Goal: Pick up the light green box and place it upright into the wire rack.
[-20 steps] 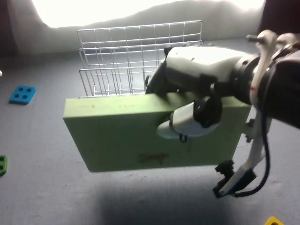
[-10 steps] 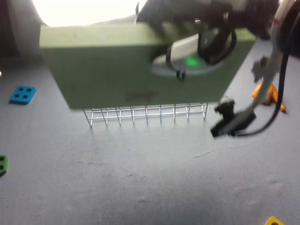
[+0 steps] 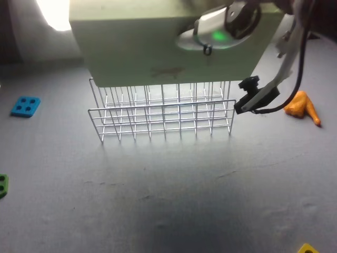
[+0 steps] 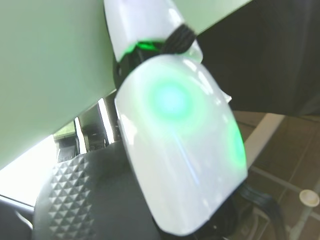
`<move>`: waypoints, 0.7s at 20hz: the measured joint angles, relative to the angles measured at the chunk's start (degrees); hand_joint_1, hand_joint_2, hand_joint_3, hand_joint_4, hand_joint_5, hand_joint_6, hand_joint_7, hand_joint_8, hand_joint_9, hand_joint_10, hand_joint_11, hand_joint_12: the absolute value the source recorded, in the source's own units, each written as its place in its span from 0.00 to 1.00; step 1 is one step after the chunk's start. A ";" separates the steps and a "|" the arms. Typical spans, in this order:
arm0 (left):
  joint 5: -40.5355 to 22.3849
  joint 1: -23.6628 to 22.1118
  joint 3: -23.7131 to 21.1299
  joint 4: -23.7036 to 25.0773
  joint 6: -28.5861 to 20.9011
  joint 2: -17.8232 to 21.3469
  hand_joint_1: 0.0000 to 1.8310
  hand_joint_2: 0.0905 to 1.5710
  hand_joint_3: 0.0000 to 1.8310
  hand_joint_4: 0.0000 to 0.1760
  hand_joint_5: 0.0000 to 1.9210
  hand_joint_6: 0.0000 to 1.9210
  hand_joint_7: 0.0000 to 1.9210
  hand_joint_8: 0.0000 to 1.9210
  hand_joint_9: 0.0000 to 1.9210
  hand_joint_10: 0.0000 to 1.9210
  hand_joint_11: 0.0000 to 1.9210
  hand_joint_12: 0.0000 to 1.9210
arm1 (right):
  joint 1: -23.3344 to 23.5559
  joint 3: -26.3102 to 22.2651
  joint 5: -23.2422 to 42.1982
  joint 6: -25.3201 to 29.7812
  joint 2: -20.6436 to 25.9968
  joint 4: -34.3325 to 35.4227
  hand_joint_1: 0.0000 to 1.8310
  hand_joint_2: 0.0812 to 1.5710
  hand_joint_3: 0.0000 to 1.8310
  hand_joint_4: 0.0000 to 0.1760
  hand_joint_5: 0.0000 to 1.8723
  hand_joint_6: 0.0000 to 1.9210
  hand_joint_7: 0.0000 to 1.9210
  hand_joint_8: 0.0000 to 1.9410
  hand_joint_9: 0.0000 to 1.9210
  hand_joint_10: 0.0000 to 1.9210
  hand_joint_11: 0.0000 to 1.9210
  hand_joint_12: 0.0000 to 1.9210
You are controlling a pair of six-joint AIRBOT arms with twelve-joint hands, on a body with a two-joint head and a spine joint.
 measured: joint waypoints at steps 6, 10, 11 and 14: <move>0.00 0.00 0.00 0.00 0.00 -0.02 0.00 0.78 0.00 0.21 0.11 0.00 0.12 0.00 0.08 0.00 0.00 0.15 | -0.66 0.07 -1.42 0.24 -0.44 -0.42 0.68 0.70 0.00 0.00 0.54 0.42 0.48 0.66 0.40 0.70 0.29 0.89; 0.00 0.00 0.04 0.00 0.00 0.00 0.00 0.78 0.00 0.21 0.11 0.00 0.12 0.00 0.09 0.00 0.00 0.15 | -1.55 0.09 -0.85 0.31 -1.09 -0.31 0.68 0.70 0.00 0.00 0.54 0.42 0.48 0.66 0.40 0.70 0.29 0.89; -0.02 0.00 0.04 0.00 0.00 -0.02 0.00 0.78 0.00 0.20 0.12 0.00 0.14 0.00 0.10 0.01 0.00 0.15 | -1.73 0.15 -0.81 0.37 -1.33 -0.57 0.73 0.71 0.00 0.00 0.50 0.44 0.49 0.60 0.41 0.74 0.30 0.89; 0.00 0.00 0.04 0.00 0.00 -0.02 0.00 0.78 0.00 0.17 0.12 0.00 0.12 0.00 0.10 0.00 0.00 0.14 | -2.64 0.94 -0.72 0.52 -2.36 -0.57 0.68 0.70 0.00 0.00 0.53 0.43 0.51 0.62 0.43 0.67 0.30 0.87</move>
